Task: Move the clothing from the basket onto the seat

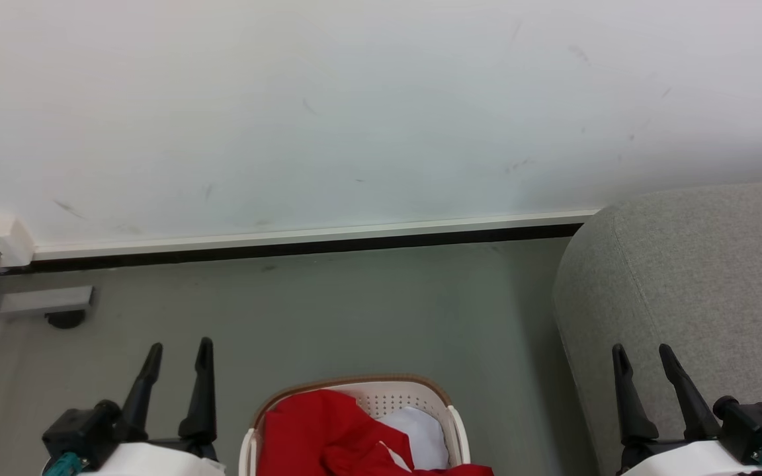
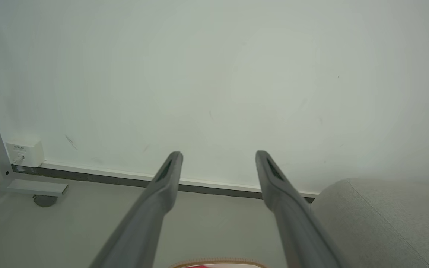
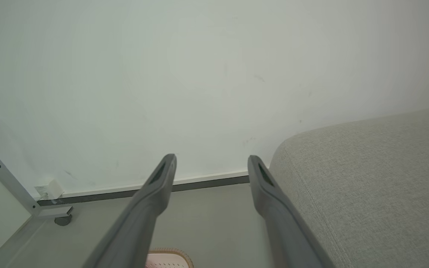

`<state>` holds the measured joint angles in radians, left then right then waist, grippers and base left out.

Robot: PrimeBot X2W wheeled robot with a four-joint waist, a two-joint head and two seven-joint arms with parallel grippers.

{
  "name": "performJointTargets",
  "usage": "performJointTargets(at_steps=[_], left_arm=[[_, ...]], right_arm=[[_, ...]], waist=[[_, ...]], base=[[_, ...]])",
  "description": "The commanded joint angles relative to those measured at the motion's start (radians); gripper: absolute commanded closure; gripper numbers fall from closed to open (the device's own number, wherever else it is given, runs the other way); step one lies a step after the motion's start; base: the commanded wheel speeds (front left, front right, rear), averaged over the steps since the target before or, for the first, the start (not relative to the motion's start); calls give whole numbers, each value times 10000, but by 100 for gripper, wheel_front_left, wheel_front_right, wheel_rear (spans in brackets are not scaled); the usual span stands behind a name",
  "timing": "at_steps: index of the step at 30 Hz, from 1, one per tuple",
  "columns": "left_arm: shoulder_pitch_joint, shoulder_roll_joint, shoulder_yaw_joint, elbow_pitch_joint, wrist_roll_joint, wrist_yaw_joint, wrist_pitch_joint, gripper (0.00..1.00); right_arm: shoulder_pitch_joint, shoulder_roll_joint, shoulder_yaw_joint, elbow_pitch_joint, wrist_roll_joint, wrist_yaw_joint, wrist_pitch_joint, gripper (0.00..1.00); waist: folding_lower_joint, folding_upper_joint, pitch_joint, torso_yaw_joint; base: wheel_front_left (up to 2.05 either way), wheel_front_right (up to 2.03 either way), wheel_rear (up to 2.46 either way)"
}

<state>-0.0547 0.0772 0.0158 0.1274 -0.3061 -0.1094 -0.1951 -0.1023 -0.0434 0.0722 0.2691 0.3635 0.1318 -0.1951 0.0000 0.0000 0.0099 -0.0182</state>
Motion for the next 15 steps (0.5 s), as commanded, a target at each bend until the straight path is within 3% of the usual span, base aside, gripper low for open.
performJointTargets(at_steps=[1, 15], left_arm=[[51, 105, 0, -63, 348, 22, -80, 0], [97, 118, 7, -140, 1490, 17, -382, 0]], right_arm=[[-229, -92, 45, -44, -229, -15, -81, 0], [-209, -96, 143, -147, -1092, -17, -368, 0]], waist=[[0, 0, 3, -3], [0, 0, -7, -68]], base=[[0, 0, 0], [0, 0, 0]])
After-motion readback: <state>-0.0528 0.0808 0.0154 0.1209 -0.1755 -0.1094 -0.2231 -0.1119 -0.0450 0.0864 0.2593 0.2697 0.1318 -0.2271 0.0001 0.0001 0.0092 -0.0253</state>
